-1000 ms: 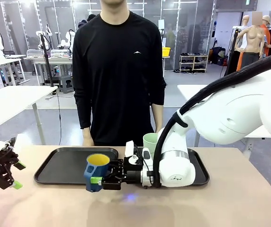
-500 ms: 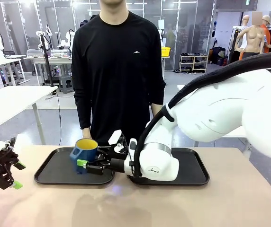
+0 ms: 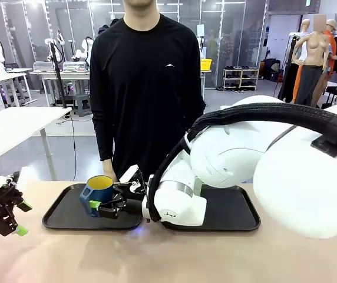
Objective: Sort and store the cups by type.
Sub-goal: Pick up the Handle plastic cup and place it into the empty Flat Tray.
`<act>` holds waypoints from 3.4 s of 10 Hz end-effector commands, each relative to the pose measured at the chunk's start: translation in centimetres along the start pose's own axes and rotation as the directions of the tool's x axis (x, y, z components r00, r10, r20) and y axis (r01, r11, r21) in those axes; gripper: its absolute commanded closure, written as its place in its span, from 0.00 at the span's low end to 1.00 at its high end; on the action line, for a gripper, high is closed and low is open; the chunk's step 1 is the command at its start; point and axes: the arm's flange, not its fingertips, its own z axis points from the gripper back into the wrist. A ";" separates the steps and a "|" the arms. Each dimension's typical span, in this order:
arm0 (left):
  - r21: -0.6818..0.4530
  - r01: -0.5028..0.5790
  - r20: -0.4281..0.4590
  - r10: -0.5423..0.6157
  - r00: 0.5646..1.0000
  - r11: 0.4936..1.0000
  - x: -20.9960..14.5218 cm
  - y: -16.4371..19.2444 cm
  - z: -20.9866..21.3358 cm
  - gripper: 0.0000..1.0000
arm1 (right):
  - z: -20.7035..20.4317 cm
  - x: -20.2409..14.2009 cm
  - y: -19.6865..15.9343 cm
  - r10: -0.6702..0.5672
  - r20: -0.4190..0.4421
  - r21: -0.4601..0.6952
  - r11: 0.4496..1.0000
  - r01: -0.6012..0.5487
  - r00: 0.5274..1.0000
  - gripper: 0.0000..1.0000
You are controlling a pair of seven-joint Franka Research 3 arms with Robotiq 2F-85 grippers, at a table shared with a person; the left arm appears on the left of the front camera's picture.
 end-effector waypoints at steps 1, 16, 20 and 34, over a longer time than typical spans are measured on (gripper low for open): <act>0.009 -0.003 -0.018 0.003 1.000 1.000 0.0 0.0 -0.2 0.00 | -1.6 -1.5 2.6 0.035 -0.009 -0.071 0.997 -0.036 0.999 0.24; 0.009 -0.003 -0.018 0.003 1.000 1.000 0.0 0.0 -0.2 0.00 | -3.2 -4.9 1.5 -0.024 -0.122 -0.155 0.988 0.004 0.992 0.24; 0.009 -0.003 -0.018 0.003 1.000 1.000 0.0 0.0 -0.2 0.00 | -2.9 -5.0 1.8 -0.026 -0.135 -0.166 0.986 0.003 0.990 0.24; 0.009 -0.003 -0.018 0.003 1.000 1.000 0.0 0.0 -0.2 0.00 | 0.2 -4.1 4.3 -0.081 -0.148 -0.194 0.980 0.052 0.986 0.00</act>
